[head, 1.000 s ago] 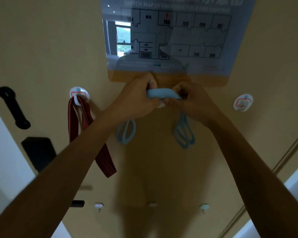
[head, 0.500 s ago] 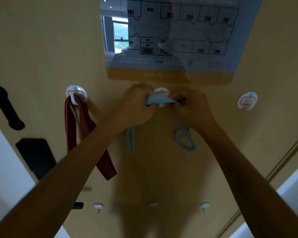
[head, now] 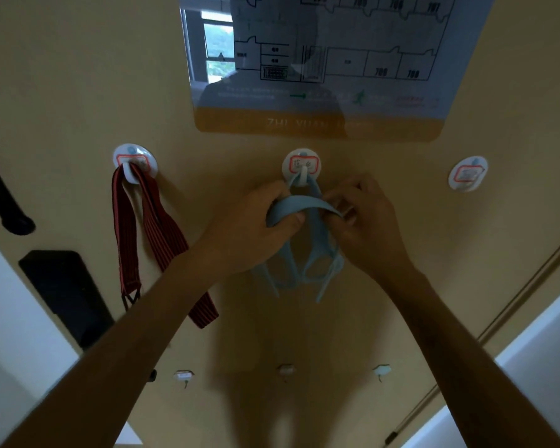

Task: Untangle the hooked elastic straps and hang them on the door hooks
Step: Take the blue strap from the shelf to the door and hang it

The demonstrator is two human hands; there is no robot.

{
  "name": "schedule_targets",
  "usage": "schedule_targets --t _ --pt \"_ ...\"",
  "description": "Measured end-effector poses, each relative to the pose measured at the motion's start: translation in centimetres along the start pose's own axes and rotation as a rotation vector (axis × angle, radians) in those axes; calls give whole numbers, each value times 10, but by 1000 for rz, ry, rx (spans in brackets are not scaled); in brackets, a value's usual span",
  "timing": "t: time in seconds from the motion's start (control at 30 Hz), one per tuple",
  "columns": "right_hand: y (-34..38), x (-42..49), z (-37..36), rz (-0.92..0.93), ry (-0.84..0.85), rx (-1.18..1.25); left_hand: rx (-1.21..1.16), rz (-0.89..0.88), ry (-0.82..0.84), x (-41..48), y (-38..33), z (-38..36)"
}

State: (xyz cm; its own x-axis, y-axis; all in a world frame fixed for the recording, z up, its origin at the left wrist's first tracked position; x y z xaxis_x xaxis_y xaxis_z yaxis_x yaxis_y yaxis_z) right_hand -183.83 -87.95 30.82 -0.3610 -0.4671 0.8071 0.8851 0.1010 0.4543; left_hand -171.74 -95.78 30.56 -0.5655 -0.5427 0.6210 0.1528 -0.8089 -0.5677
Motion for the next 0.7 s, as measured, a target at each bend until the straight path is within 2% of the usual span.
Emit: schedule_targets --t 0.17,0.5,0.7 --pt "3 -9 5 -37 15 38 69 -8 -21 -10 5 2" --pt "-3 -35 5 -174 169 99 -69 -46 176 -20 -7 -25" --pt "-22 -35 38 -245 195 227 -100 -38 168 -10 -31 -49"
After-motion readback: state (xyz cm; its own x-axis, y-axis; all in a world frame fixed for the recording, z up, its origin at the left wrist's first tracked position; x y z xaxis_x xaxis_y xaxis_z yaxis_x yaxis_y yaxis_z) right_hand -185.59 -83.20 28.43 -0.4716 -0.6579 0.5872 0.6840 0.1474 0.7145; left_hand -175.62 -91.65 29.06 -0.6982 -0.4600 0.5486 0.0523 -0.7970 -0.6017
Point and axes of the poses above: each hand's wrist, its own x-axis towards the middle knuckle, its own z-axis out of the back of the hand, y = z × x, the point moved 9 cm from there along x, towards the middle knuckle, and after that the axes turned 12 degrees about -y, right-handed, at the moved point
